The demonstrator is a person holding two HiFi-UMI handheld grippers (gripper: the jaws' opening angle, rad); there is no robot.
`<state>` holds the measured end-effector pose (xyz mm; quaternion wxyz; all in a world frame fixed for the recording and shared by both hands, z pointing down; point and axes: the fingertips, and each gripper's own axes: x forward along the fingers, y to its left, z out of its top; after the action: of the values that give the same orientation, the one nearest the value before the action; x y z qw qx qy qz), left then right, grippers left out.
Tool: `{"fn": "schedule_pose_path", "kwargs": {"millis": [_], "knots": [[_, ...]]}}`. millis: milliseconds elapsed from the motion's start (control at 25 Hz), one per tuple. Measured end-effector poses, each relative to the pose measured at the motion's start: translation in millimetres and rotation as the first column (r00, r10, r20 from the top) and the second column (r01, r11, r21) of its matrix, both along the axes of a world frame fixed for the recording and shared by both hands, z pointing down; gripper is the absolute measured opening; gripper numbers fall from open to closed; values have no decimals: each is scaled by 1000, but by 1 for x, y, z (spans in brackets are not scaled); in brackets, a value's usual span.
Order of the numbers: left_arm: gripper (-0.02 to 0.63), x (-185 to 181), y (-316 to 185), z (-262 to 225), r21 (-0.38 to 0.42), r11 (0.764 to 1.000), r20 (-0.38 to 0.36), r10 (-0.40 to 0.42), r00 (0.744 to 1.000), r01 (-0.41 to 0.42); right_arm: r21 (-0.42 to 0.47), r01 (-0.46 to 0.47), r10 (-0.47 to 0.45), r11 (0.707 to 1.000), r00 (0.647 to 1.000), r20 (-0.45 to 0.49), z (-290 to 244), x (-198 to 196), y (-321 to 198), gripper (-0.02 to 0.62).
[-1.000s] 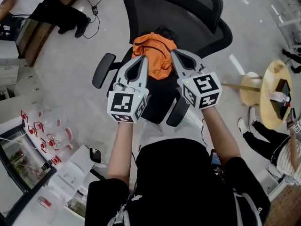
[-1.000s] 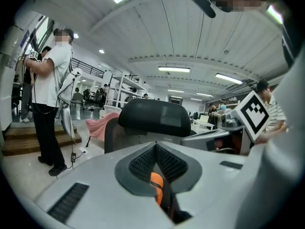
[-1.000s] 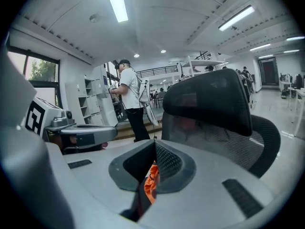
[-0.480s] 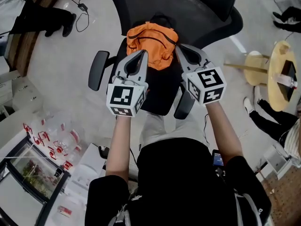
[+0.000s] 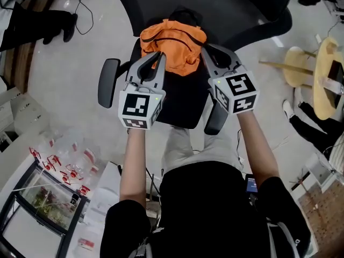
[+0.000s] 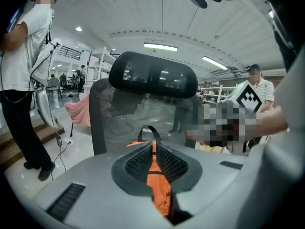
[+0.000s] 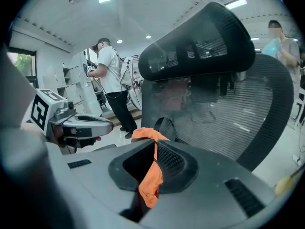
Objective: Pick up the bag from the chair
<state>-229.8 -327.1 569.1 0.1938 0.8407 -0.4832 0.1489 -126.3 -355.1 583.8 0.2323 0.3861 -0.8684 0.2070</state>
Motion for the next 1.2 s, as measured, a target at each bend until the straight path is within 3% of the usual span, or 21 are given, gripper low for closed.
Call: {"fn": "schedule_pose_path", "kwargs": {"millis": [400,520,800,960,1200], "knots": [[121,-11,-28,39,-49,999,-18,15,1000,-16,-8,12,-12,1000,997,-71,42,-4,-16,7],[151,-12,-34,49,-54,998,4,35,999,-35,-26,-3,2,1000,998,-62,52,-2,-21,84],[184,-22,-51,64,-61,997,23,54,998,-53,-47,-21,18,999,996,-83,73,2,-36,179],[238,-25,-61,73,-52,996,68,80,994,-76,-61,3,-8,998,995,-96,83,-1,-40,248],[281,-29,-77,91,-54,994,100,102,990,-97,-77,18,-26,997,994,-106,104,-2,-47,284]]}}
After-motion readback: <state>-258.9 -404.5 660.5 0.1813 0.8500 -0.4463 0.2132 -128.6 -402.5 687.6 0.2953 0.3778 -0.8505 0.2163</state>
